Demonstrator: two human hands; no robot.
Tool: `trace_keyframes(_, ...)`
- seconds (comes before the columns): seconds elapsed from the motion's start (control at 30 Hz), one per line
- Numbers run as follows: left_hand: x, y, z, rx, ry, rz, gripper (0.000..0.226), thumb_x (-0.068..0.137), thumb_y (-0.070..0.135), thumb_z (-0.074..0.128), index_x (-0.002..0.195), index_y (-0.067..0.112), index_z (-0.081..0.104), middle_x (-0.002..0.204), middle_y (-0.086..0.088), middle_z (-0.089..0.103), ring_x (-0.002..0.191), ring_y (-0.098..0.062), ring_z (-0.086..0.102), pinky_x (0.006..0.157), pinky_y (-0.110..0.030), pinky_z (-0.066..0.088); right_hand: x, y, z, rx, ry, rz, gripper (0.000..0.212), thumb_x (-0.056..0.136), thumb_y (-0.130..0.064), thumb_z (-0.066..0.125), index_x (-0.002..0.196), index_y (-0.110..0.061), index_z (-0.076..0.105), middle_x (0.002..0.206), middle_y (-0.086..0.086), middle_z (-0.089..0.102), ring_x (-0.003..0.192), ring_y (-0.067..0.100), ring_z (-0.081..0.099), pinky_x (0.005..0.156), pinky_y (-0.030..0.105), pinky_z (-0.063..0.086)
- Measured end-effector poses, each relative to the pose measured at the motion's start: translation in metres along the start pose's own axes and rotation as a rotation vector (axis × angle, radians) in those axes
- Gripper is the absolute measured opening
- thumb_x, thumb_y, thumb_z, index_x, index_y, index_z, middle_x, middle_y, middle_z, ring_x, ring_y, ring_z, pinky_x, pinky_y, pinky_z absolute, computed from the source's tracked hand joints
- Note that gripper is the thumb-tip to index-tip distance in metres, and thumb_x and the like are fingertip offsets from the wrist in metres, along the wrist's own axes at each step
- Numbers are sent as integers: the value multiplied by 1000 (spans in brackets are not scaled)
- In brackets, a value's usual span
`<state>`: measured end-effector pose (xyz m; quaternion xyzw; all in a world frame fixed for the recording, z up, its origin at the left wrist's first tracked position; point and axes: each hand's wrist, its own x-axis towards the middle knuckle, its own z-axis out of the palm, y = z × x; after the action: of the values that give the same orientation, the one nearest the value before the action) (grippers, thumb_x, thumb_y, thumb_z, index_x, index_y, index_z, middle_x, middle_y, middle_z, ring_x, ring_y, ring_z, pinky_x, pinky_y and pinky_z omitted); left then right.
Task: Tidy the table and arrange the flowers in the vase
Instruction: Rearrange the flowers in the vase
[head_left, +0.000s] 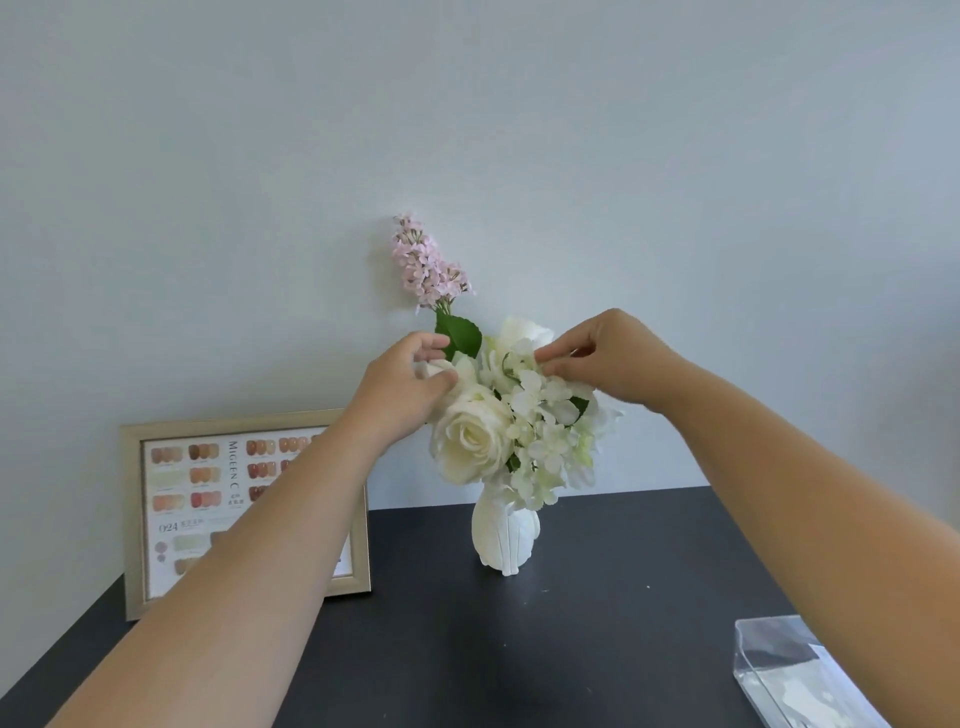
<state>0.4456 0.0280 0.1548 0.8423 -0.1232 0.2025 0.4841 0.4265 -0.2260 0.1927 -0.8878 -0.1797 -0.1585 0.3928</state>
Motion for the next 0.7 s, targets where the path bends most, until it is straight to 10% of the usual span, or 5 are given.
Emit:
trace_keyframes(0.13, -1, 3, 1, 29, -37, 27, 19, 87, 31, 69, 104, 39, 66, 103, 17, 62, 97, -10, 60, 81, -28, 51, 3, -8, 9, -95, -32, -11, 16, 84, -16, 72, 91, -28, 80, 82, -20, 70, 66, -12, 62, 57, 2, 42)
trace_keyframes(0.33, 17, -1, -27, 140, 79, -66, 36, 85, 47, 65, 119, 40, 58, 120, 12, 61, 98, -7, 59, 70, -23, 42, 1, -3, -15, -34, 90, -20, 11, 81, -38, 74, 92, -37, 77, 55, -39, 56, 55, -14, 52, 54, 7, 37)
trace_keyframes(0.5, 38, 13, -17, 196, -83, 14, 54, 88, 42, 66, 139, 43, 45, 143, 4, 47, 123, -21, 53, 97, -36, 42, -4, 1, 2, 36, -20, 12, 29, 85, -52, 65, 112, -42, 71, 136, -17, 56, 124, 5, 49, 100, 26, 32)
trace_keyframes(0.7, 51, 12, 2, 276, -141, 36, 19, 89, 30, 67, 96, 12, 70, 93, -4, 71, 83, -21, 64, 79, -36, 52, -12, 6, 24, 134, -2, -12, 30, 88, -44, 66, 118, -41, 68, 146, -16, 47, 134, 4, 40, 108, 28, 33)
